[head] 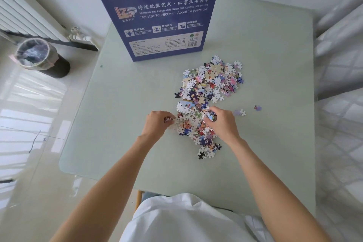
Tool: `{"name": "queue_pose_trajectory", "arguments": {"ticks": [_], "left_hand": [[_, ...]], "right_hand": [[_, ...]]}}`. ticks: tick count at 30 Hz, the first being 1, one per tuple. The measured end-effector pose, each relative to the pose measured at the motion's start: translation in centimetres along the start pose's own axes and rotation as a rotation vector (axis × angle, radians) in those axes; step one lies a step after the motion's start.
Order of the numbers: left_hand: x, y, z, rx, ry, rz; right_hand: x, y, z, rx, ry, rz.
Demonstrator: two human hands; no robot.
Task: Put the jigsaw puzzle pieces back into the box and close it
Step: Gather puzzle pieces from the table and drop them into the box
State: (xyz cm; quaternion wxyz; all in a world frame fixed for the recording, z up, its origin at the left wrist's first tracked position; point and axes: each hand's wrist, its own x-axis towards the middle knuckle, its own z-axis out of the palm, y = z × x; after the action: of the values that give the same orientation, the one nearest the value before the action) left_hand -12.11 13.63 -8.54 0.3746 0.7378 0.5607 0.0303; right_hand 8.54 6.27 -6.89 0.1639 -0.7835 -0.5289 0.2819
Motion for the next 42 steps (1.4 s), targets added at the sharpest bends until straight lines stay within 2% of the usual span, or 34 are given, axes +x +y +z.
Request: {"name": "queue_pose_trajectory", "arguments": {"ticks": [3, 7, 10, 15, 18, 20, 25, 29, 36, 42], "left_hand": [[0.0, -0.2, -0.8, -0.048, 0.032, 0.008], [-0.2, 1.2, -3.9, -0.139, 0.116, 0.087], [-0.6, 4.4, -8.6, -0.218, 0.249, 0.317], [1.3, 11.7, -20.8, -0.231, 0.616, 0.744], [3.6, 15.5, -27.1, -0.172, 0.765, 0.851], [5.5, 17.2, -30.3, -0.155, 0.824, 0.84], [9.7, 18.5, -33.5, 0.017, 0.7, 0.594], [10.7, 17.9, -33.7, 0.071, 0.584, 0.47], [11.1, 16.6, -33.7, 0.105, 0.506, 0.494], [10.3, 15.8, -33.4, 0.149, 0.453, 0.509]], "right_hand": [[-0.2, -1.0, 0.0, 0.015, 0.002, 0.025], [-0.7, -3.5, -2.5, 0.043, 0.051, -0.053], [-0.8, -6.8, -6.8, 0.104, 0.089, -0.184], [2.1, -14.3, -16.6, 0.256, 0.236, -0.407], [4.9, -18.2, -21.2, 0.282, 0.328, -0.503], [7.1, -20.4, -23.8, 0.277, 0.401, -0.55], [12.2, -24.4, -28.1, 0.249, 0.496, -0.641], [15.2, -26.7, -29.4, 0.127, 0.411, -0.75], [18.6, -28.4, -28.0, -0.204, 0.261, -0.845], [19.8, -28.2, -26.4, -0.283, 0.172, -0.85]]}}
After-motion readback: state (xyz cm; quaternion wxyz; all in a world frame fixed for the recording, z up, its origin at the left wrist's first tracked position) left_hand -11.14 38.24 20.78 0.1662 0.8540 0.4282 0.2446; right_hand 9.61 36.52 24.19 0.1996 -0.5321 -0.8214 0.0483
